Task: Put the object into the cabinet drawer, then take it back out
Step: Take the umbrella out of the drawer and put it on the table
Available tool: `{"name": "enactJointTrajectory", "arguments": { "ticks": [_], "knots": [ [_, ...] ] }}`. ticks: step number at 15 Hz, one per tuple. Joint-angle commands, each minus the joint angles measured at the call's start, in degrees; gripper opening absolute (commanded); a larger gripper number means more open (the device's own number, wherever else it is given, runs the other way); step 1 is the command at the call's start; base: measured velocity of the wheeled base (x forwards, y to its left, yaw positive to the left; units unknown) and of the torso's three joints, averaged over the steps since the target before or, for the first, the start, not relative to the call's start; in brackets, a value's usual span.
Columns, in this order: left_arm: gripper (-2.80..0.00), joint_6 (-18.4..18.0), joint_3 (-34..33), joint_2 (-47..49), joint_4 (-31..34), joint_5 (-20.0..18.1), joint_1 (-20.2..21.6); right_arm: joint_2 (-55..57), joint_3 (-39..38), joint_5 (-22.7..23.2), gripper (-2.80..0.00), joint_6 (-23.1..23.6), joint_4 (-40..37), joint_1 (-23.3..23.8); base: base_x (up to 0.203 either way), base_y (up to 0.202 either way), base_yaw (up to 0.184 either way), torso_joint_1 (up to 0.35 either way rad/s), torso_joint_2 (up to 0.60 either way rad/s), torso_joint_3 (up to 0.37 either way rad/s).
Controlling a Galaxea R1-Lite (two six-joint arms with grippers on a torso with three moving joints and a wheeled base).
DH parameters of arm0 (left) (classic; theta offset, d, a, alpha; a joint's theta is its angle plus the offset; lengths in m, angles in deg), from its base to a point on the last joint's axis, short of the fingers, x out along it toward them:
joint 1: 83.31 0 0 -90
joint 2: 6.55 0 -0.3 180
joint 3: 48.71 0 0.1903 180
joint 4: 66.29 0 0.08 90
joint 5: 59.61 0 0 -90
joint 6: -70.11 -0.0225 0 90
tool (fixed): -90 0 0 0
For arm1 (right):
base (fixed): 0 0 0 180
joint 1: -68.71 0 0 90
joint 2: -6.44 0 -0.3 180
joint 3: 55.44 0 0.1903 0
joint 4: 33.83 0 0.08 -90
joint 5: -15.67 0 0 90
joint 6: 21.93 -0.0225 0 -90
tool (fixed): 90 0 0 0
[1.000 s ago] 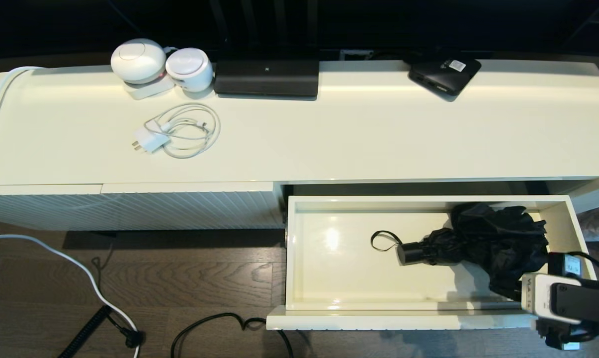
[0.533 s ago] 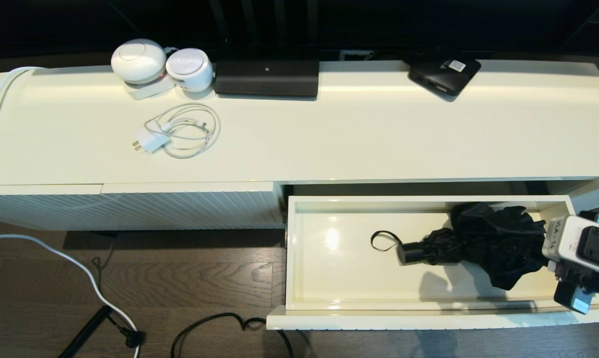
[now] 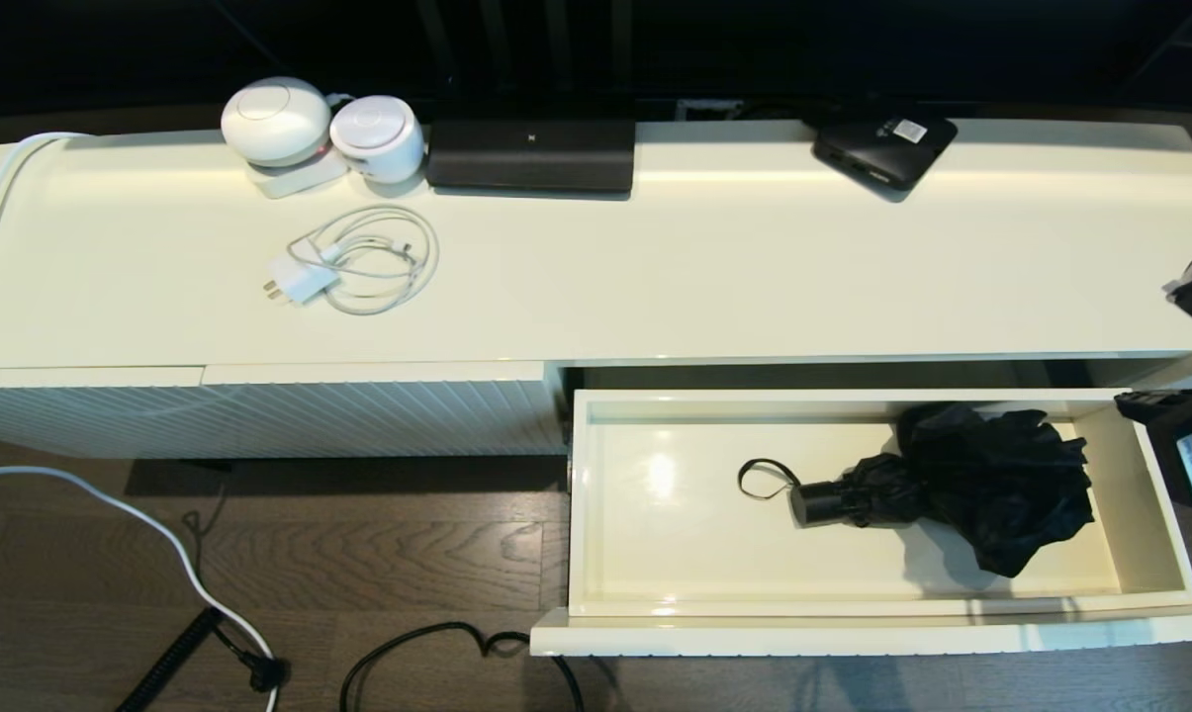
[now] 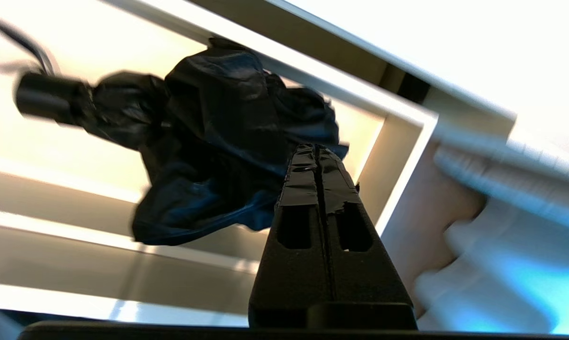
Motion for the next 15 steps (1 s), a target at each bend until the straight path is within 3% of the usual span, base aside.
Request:
{"name": "enactJointTrajectory", "arguments": {
  "ticks": [1, 4, 7, 10, 12, 13, 14, 15],
  "knots": [
    [-2.8, 0.0, 0.0, 0.0, 0.0, 0.0, 0.0, 0.5, 4.5, -2.6, -2.8, -16.1, -5.4, -0.8, 0.0, 0.0, 0.0, 0.0, 0.0, 0.0],
    [-2.8, 0.0, 0.0, 0.0, 0.0, 0.0, 0.0, 2.9, 9.3, -9.9, -2.8, -38.7, -13.8, -4.1, 0.0, 0.0, 0.0, 0.0, 0.0, 0.0],
    [-2.8, 0.0, 0.0, 0.0, 0.0, 0.0, 0.0, 8.0, 12.0, -13.6, -2.8, -61.9, -23.4, -8.4, 0.0, 0.0, 0.0, 0.0, 0.0, 0.0],
    [-2.8, 0.0, 0.0, 0.0, 0.0, 0.0, 0.0, 12.3, 13.3, -14.7, -2.8, -75.3, -24.9, -9.8, 0.0, 0.0, 0.0, 0.0, 0.0, 0.0],
    [-2.8, 0.0, 0.0, 0.0, 0.0, 0.0, 0.0, 13.9, 14.5, -14.8, -2.8, -79.1, -24.3, -9.9, 0.0, 0.0, 0.0, 0.0, 0.0, 0.0],
    [-2.8, 0.0, 0.0, 0.0, 0.0, 0.0, 0.0, 13.9, 14.9, -15.1, -0.99, -80.3, -24.8, -10.0, 0.0, 0.0, 0.0, 0.0, 0.0, 0.0],
    [-2.8, 0.0, 0.0, 0.0, 0.0, 0.0, 0.0, 13.9, 14.9, -16.2, 0.0, -82.0, -24.8, -10.3, 0.0, 0.0, 0.0, 0.0, 0.0, 0.0],
    [-2.8, 0.0, 0.0, 0.0, 0.0, 0.0, 0.0, 14.6, 15.7, -18.0, 0.0, -84.1, -24.7, -10.7, 0.0, 0.0, 0.0, 0.0, 0.0, 0.0]
  ]
}}
